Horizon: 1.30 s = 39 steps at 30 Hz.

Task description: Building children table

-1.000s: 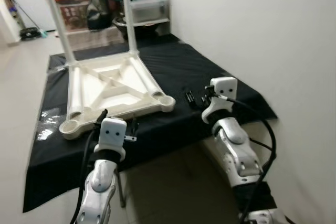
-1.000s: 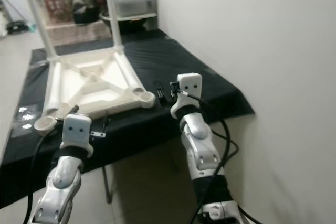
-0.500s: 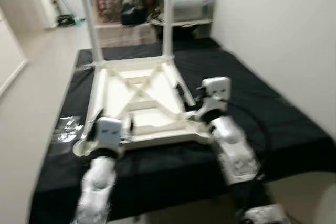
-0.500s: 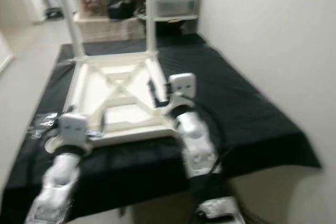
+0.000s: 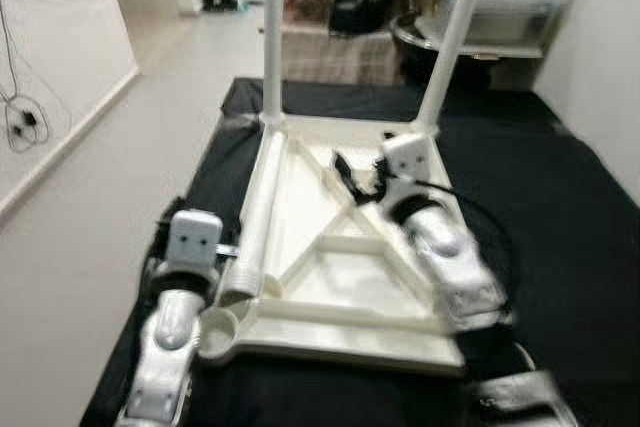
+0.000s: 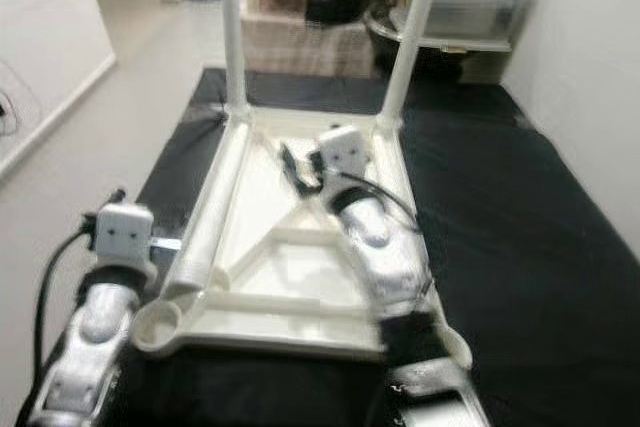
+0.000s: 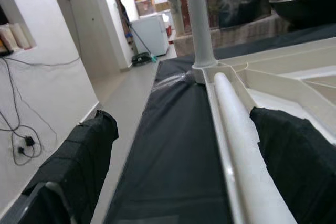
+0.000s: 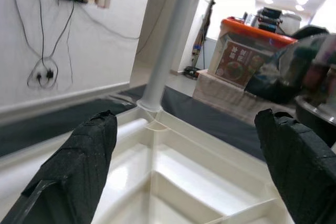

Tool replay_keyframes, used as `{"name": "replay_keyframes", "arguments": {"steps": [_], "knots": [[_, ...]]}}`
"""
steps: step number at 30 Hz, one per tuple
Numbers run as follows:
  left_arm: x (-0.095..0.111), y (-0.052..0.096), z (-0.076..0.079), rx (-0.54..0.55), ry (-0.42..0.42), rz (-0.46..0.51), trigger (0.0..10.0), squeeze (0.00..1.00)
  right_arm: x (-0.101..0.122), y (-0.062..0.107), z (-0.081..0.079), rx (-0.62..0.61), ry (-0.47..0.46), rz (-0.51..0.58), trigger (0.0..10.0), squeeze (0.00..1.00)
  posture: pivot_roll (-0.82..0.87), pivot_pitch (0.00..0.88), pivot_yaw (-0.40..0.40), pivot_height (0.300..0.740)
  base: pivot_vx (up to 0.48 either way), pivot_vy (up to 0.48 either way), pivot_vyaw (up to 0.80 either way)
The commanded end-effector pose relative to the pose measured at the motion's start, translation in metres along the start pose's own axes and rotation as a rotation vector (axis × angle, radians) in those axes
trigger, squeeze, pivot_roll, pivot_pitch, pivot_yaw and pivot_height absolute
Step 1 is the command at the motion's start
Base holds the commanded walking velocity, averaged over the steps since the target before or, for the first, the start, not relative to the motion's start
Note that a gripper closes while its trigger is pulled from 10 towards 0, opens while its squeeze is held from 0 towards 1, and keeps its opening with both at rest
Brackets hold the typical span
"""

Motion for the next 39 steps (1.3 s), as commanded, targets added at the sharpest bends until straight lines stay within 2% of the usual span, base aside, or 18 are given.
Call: {"name": "replay_keyframes", "arguments": {"steps": [1,3,4,6,7,9,11,12,13,15,20,21,24,27,29,32,37,39], "knots": [[-0.005,0.002,-0.004,0.011,-0.022,-0.02,10.0,0.0,0.01,0.003,-0.012,0.128,0.003,0.036,10.0,0.0,-0.04,0.0,-0.047,0.74,0.0,0.0,0.0],[-0.007,0.003,-0.004,0.011,-0.022,-0.025,10.0,0.0,0.019,0.018,-0.007,0.268,0.038,0.04,10.0,0.0,-0.05,0.0,-0.046,0.74,0.0,0.0,0.0],[-0.007,0.003,-0.004,0.011,-0.022,-0.025,10.0,0.0,0.019,0.018,-0.007,0.268,0.038,0.04,10.0,0.0,-0.05,0.0,-0.046,0.74,0.0,0.0,0.0],[-0.007,0.003,-0.004,0.011,-0.019,-0.028,10.0,0.0,0.024,0.043,-0.007,0.476,0.1,0.015,10.0,0.0,-0.05,0.0,-0.046,0.74,0.0,0.0,0.0],[-0.007,0.003,-0.004,0.011,-0.019,-0.028,10.0,0.0,0.024,0.043,-0.007,0.476,0.1,0.015,10.0,0.0,-0.05,0.0,-0.046,0.74,0.0,0.0,0.0],[-0.008,0.003,-0.003,0.008,-0.017,-0.03,10.0,0.0,0.012,0.072,-0.004,0.659,0.167,-0.079,10.0,0.0,-0.06,0.0,-0.047,0.74,0.0,0.0,0.0],[-0.008,0.003,-0.003,0.008,-0.017,-0.03,10.0,0.0,0.012,0.072,-0.004,0.659,0.167,-0.079,10.0,0.0,-0.06,0.0,-0.047,0.74,0.0,0.0,0.0],[-0.009,0.003,-0.002,0.005,-0.016,-0.032,10.0,0.0,0.001,0.081,0.001,0.7,0.204,-0.141,10.0,0.0,-0.05,0.0,-0.049,0.74,0.0,0.0,0.0],[-0.009,0.003,-0.002,0.005,-0.016,-0.032,10.0,0.0,0.001,0.081,0.001,0.7,0.204,-0.141,10.0,0.0,-0.05,0.0,-0.049,0.74,0.0,0.0,0.0],[-0.01,0.004,-0.001,0.002,-0.018,-0.036,10.0,0.0,-0.027,0.097,0.022,0.71,0.299,-0.299,10.0,0.0,-0.05,0.0,-0.051,0.74,0.0,0.0,0.0],[-0.012,0.005,-0.001,0.0,-0.02,-0.042,10.0,0.0,-0.037,0.111,0.031,0.734,0.302,-0.382,10.0,0.0,-0.06,0.0,-0.049,0.74,0.0,0.0,0.0],[-0.012,0.005,-0.001,0.0,-0.02,-0.042,10.0,0.0,-0.037,0.111,0.031,0.734,0.302,-0.382,10.0,0.0,-0.06,0.0,-0.049,0.74,0.0,0.0,0.0],[-0.013,0.006,0.001,-0.009,-0.021,-0.048,10.0,0.0,-0.05,0.134,0.022,0.807,0.264,-0.474,10.0,0.0,-0.07,0.0,-0.042,0.74,0.0,0.0,0.0],[-0.014,0.006,0.001,-0.011,-0.021,-0.049,10.0,0.0,-0.053,0.138,0.019,0.824,0.261,-0.496,10.0,0.0,-0.07,0.0,-0.042,0.74,0.0,0.0,0.0],[-0.014,0.006,0.002,-0.011,-0.021,-0.049,10.0,0.0,-0.058,0.144,0.007,0.86,0.232,-0.504,10.0,0.0,-0.07,0.0,-0.046,0.74,0.0,0.0,0.0],[-0.014,0.006,0.0,-0.006,-0.024,-0.051,10.0,0.0,-0.066,0.148,0.001,0.881,0.219,-0.527,10.0,0.0,-0.06,0.0,-0.049,0.74,0.0,0.0,0.0],[-0.015,0.005,-0.002,-0.001,-0.027,-0.052,10.0,0.0,-0.083,0.15,0.002,0.862,0.258,-0.586,10.0,0.0,-0.07,0.0,-0.05,0.74,0.0,0.0,0.0],[-0.014,0.004,-0.002,0.001,-0.027,-0.048,10.0,0.0,-0.095,0.151,0.011,0.825,0.311,-0.657,10.0,0.0,-0.06,0.0,-0.053,0.74,0.0,0.0,0.0]]}}
Point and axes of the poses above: a point about 5 cm out from each wrist's last joint towards the gripper, its own y axis pointing back from the gripper into the wrist, its own x axis along the axis of the wrist's last joint, z = x × y, the point moved 5 cm from there along -y, pointing out of the wrist towards the gripper, and after that the axes turned 4 degrees about y, right-handed, at the moved point
